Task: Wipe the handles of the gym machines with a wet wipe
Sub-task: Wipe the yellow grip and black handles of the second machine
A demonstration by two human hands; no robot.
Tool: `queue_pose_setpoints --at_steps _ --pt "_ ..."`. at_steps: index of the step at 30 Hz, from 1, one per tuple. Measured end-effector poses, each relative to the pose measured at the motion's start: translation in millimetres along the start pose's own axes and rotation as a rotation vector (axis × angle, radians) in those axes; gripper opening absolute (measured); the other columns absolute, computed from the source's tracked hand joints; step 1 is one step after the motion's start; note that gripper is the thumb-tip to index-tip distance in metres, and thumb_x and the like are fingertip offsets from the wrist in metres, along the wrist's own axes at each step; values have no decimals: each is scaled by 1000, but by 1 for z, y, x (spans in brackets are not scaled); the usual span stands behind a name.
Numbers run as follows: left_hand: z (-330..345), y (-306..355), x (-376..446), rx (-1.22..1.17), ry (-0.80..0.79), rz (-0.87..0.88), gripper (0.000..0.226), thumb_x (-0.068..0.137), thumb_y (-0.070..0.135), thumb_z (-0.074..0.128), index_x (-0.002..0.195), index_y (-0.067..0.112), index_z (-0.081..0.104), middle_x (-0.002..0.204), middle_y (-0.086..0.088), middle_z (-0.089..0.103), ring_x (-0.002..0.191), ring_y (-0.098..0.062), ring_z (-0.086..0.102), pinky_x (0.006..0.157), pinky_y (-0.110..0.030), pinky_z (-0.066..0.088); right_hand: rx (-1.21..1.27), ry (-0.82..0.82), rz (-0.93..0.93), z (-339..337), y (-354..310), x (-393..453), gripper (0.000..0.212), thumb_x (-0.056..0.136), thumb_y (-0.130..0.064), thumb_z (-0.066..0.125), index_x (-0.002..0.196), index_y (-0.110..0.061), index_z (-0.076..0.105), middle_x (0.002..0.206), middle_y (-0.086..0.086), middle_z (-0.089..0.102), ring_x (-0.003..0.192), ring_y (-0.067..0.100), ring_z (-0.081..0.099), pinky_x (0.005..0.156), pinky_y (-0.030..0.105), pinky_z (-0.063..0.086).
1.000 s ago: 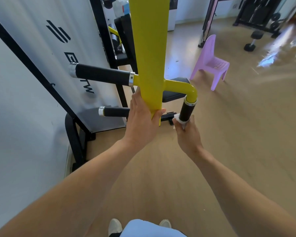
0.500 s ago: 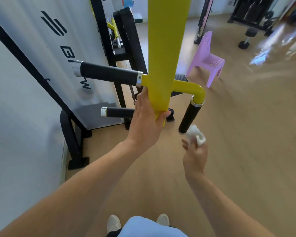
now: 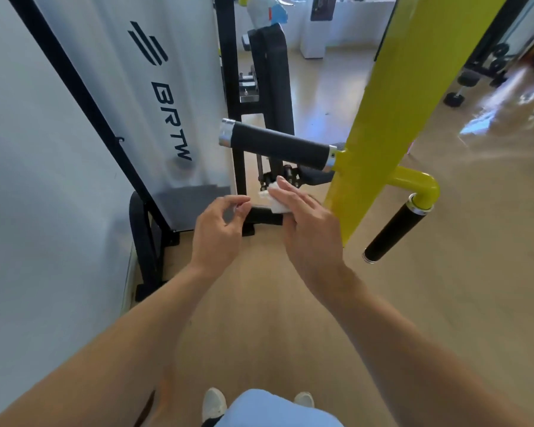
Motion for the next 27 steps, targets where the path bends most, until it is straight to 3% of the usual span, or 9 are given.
queue_pose_setpoints --at_steps 3,5,10,13,15,17,22,24,27 --pt "-4 -1 0 -88 4 -27 27 96 35 66 114 17 74 108 6 75 105 -10 68 96 -29 55 -275 -229 36 26 0 3 36 82 0 69 116 -11 71 113 9 73 107 31 69 89 41 54" --pt "-5 -4 0 -152 -20 -49 28 95 37 67 116 20 75 110 6 77 106 -8 69 96 -30 56 -310 -375 35 33 -4 -4 40 91 -10 61 131 -11 62 129 9 65 124 29 58 107 42 41" --pt "-6 -10 -1 -232 -150 -48 31 100 30 61 129 25 69 122 11 73 114 0 67 98 -19 53 -395 -565 -25 43 -17 -13 67 103 -53 11 154 -16 31 161 2 28 151 17 17 123 39 13" --pt "-6 -13 4 -208 -138 -29 29 102 30 58 128 28 70 115 14 75 102 3 70 89 -16 55 -427 -594 -76 50 -14 -8 54 106 -34 22 155 -12 28 160 5 31 150 19 19 124 38 10" --pt "-6 -14 8 -130 -92 -6 26 101 35 58 121 29 74 94 14 78 75 8 67 70 -11 51 -541 -561 -30 44 -6 -2 54 99 -14 26 152 -6 33 150 13 45 144 27 35 122 40 18" --pt "-4 -13 9 -57 -70 21 25 101 36 58 118 26 75 71 15 71 53 4 54 53 -9 38 -737 -543 42 30 4 1 53 95 -9 28 146 0 41 134 18 58 130 34 51 117 42 28" --pt "0 -11 4 11 -47 53 30 103 42 52 123 30 72 67 15 67 62 -8 56 63 -23 41 -982 -666 -93 15 -7 13 31 98 -10 42 123 -5 60 106 14 70 102 34 66 87 40 50" --pt "2 -16 3 6 -96 3 33 104 44 48 131 35 65 90 8 77 83 -12 68 76 -29 52 -939 -654 -198 11 -26 19 13 93 -12 57 100 -16 68 76 4 70 70 26 69 57 31 47" --pt "1 -29 -1 -215 -220 -115 37 106 42 42 141 41 54 129 15 69 116 -3 63 102 -32 50 -640 -535 -163 12 -51 26 9 89 -20 63 95 -26 59 61 -4 59 54 25 59 49 29 37"
Point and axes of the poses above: each hand's wrist, its own x-axis towards the middle knuckle, its own z-axis out of the palm, y = z × x, the point moved 4 cm from there along x, towards the middle knuckle
